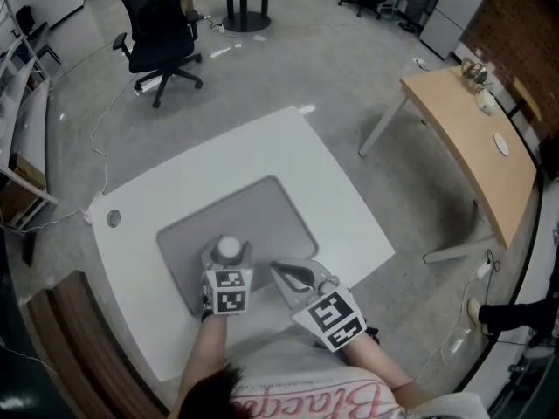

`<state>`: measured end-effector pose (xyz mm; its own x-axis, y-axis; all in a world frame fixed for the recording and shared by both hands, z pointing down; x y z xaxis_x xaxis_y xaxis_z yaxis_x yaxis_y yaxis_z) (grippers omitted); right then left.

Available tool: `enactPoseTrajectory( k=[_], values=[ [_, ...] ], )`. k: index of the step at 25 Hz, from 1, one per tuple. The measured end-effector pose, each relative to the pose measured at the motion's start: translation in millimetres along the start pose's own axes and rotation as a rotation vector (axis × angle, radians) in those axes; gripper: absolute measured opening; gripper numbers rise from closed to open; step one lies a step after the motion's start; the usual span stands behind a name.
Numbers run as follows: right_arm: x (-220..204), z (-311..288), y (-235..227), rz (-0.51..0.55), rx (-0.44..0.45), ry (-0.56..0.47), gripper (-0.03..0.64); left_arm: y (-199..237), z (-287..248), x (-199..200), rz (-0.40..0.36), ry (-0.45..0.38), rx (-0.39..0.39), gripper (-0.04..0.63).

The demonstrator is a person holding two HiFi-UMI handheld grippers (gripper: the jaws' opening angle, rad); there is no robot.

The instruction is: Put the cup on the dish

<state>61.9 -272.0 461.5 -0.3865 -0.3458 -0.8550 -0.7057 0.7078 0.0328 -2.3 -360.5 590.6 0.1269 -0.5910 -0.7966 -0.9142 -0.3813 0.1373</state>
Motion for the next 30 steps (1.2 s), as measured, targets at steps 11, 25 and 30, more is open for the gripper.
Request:
enactPoseTrajectory(
  k=[11,25,30],
  values=[
    [-0.1,3.3,7.0,0.037,0.003,-0.005,0.002,5.7,-10.6,-0.6,-0.001,0.024,0.001,0.256],
    [8.0,19.9,23.2,0.050,-0.035,-0.049,0.000,3.5,31.8,4.5,0.009,0.022,0.013,0.330],
    [7.3,27.0,39.2,0.084,-0.033,-0.050,0.000,0.5,61.4,6.6,0.034,-0.026,0.025,0.266]
  ],
)
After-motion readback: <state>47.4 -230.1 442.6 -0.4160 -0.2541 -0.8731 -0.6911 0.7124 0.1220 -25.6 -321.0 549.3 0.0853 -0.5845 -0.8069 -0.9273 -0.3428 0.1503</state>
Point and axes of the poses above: the fingertips, and each gripper's own axes: z backward along the fingers, y to its left, x out of its top, the point moved 1 cm from there along z, backward along the fingers, and after that the axes turned 9 degrees about z, right-handed, at the moved point
